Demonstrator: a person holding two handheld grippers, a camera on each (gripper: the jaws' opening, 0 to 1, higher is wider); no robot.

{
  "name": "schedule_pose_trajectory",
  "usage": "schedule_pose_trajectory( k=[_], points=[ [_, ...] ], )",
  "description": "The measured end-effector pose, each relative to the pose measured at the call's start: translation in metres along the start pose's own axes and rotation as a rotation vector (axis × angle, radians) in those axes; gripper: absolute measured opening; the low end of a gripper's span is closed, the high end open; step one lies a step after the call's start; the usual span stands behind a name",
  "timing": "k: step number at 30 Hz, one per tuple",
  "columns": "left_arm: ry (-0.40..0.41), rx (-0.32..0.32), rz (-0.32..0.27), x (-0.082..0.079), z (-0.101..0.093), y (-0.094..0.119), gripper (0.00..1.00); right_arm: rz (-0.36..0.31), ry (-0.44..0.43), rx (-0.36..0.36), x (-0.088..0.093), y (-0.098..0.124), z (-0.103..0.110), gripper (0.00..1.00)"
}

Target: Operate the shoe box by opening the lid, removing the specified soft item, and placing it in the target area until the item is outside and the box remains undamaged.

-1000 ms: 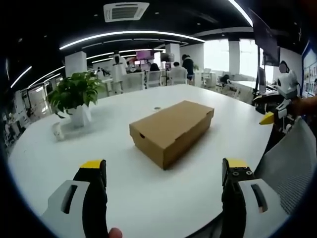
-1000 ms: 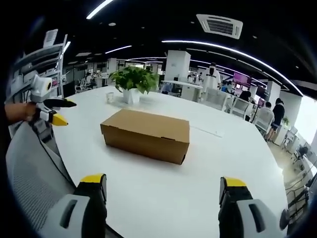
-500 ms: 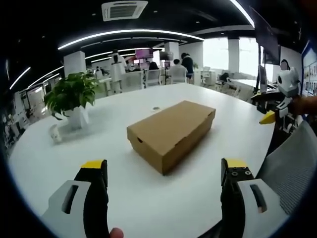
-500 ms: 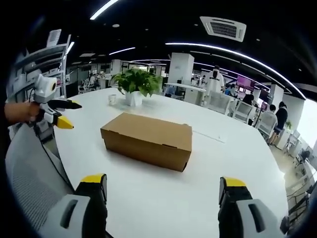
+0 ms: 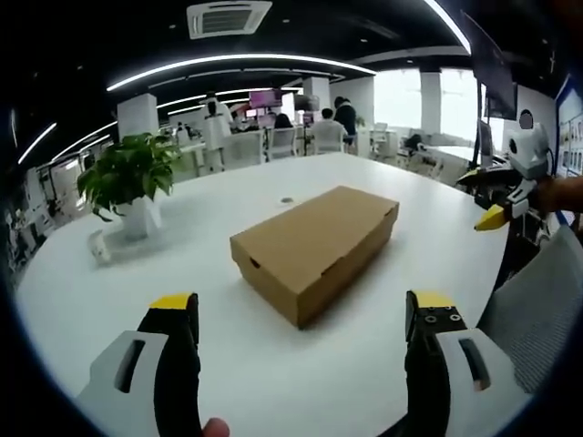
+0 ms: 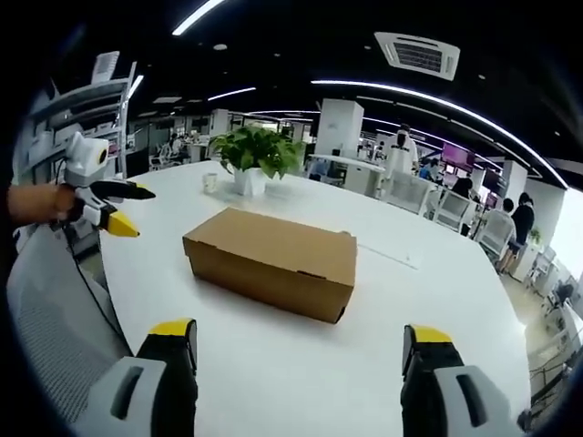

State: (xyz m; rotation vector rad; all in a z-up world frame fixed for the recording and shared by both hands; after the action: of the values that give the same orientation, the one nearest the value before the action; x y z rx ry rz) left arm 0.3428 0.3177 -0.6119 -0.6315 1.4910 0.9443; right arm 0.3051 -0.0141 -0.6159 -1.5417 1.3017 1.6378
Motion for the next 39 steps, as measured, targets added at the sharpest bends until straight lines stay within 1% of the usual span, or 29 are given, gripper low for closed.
schedule_pose_trajectory(
  k=[5, 15, 19, 24, 26, 35, 39],
  points=[
    [0.018, -0.008, -0.004, 0.001, -0.001, -0.006, 0.93, -0.002, 0.003, -0.014, 0.000, -0.008, -0.001, 0.93],
    [0.042, -0.004, 0.022, 0.008, -0.005, -0.016, 0.92, 0.006, 0.033, -0.051, 0.000, -0.022, -0.002, 0.92],
    [0.058, -0.002, 0.022, 0.008, -0.008, -0.022, 0.91, -0.011, -0.001, -0.060, -0.001, -0.028, -0.006, 0.90],
    [0.058, 0.005, 0.034, 0.011, -0.014, -0.029, 0.89, -0.015, 0.037, -0.074, -0.001, -0.038, -0.010, 0.88],
    [0.059, -0.001, 0.038, 0.013, -0.015, -0.032, 0.89, -0.001, 0.059, -0.081, 0.001, -0.042, -0.012, 0.88],
    [0.067, -0.024, 0.051, 0.018, -0.008, -0.045, 0.87, 0.014, 0.104, -0.108, 0.003, -0.059, -0.019, 0.87],
    [0.068, -0.019, 0.063, 0.021, -0.010, -0.053, 0.86, 0.016, 0.117, -0.124, 0.005, -0.068, -0.020, 0.86]
  ],
)
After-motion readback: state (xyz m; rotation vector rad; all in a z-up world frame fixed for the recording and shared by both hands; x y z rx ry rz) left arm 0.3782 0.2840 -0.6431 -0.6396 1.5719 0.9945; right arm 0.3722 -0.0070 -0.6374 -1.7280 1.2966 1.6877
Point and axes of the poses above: the point that each gripper's makers call its tool centre point, and the gripper's own axes: y roughly backward along the fingers, z roughly to its left, x roughly out of its underside, the point moved 6 cm from there along y, roughly backward along the fingers, and after that the axes turned 13 degrees about -z, right-handed, at the moved point
